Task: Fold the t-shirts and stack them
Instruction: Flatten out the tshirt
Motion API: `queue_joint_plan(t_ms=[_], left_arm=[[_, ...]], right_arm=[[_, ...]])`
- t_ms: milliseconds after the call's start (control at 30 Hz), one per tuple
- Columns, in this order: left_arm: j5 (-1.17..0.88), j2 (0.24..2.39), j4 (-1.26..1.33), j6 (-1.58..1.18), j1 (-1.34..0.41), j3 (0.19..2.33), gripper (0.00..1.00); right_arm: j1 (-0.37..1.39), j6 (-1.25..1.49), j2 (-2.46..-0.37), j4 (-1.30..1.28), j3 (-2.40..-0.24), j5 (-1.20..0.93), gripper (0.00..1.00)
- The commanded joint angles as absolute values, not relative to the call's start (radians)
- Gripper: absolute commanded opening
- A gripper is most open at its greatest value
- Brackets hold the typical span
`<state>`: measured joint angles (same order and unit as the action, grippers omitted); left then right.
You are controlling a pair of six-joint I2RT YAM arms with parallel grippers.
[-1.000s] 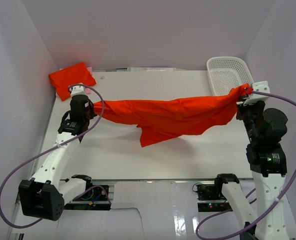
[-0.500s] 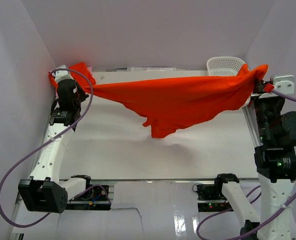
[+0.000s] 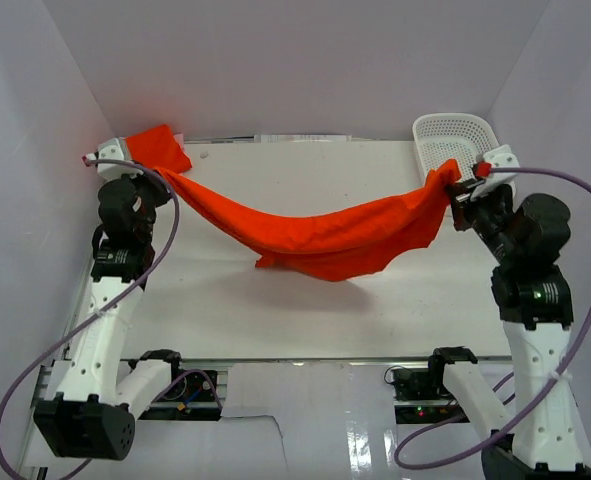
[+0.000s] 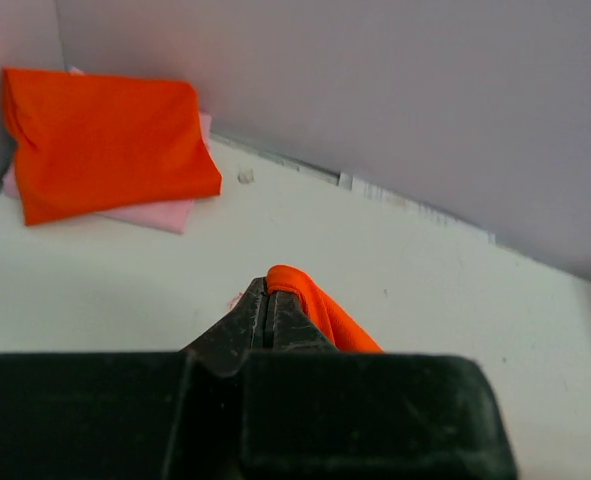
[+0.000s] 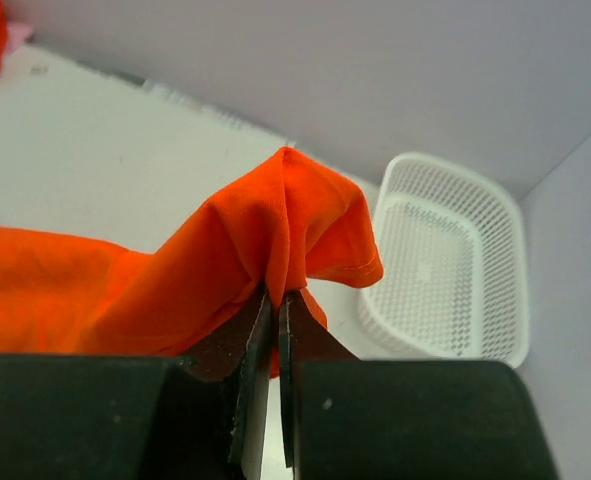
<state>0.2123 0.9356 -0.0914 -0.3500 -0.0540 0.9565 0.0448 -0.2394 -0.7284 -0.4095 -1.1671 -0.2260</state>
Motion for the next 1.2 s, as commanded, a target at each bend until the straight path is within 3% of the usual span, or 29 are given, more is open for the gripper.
queue_joint_plan(t_ms=[0, 267, 400, 500, 600, 733, 833, 967, 1167], left_arm=[[0.087, 1.075, -0.225, -0.334, -0.048, 1.008, 0.0], [0.017, 1.396, -0.281, -0.356, -0.048, 1.208, 0.0], [0.003, 1.596, -0.32, -0.377, -0.048, 1.472, 0.0], [-0.043, 1.599, -0.308, -0.402, -0.048, 1.543, 0.0], [-0.058, 1.406, -0.146, -0.402, -0.048, 1.406, 0.0], [-0.144, 1.028, -0.028, -0.403, -0.049, 1.001, 0.0], [-0.325, 0.73, -0.112, -0.495, -0.052, 0.805, 0.0], [-0.689, 0.504, -0.124, -0.621, -0.057, 0.602, 0.0], [-0.905, 0.548, -0.327, -0.687, -0.092, 0.43, 0.0]], right_arm=[[0.037, -0.233, -0.843, -0.492, -1.213, -0.301, 0.08], [0.037, -0.241, -1.156, -0.525, -1.359, -0.334, 0.08], [0.037, -0.232, -1.305, -0.526, -1.517, -0.328, 0.08], [0.035, -0.224, -1.353, -0.546, -1.644, -0.382, 0.08], [0.035, -0.225, -1.263, -0.488, -1.577, -0.446, 0.08], [0.037, -0.239, -1.065, -0.436, -1.32, -0.457, 0.08], [0.035, -0.268, -0.962, -0.495, -1.166, -0.417, 0.08], [0.034, -0.288, -0.914, -0.525, -1.031, -0.364, 0.08], [0.034, -0.272, -0.983, -0.601, -1.064, -0.394, 0.08]])
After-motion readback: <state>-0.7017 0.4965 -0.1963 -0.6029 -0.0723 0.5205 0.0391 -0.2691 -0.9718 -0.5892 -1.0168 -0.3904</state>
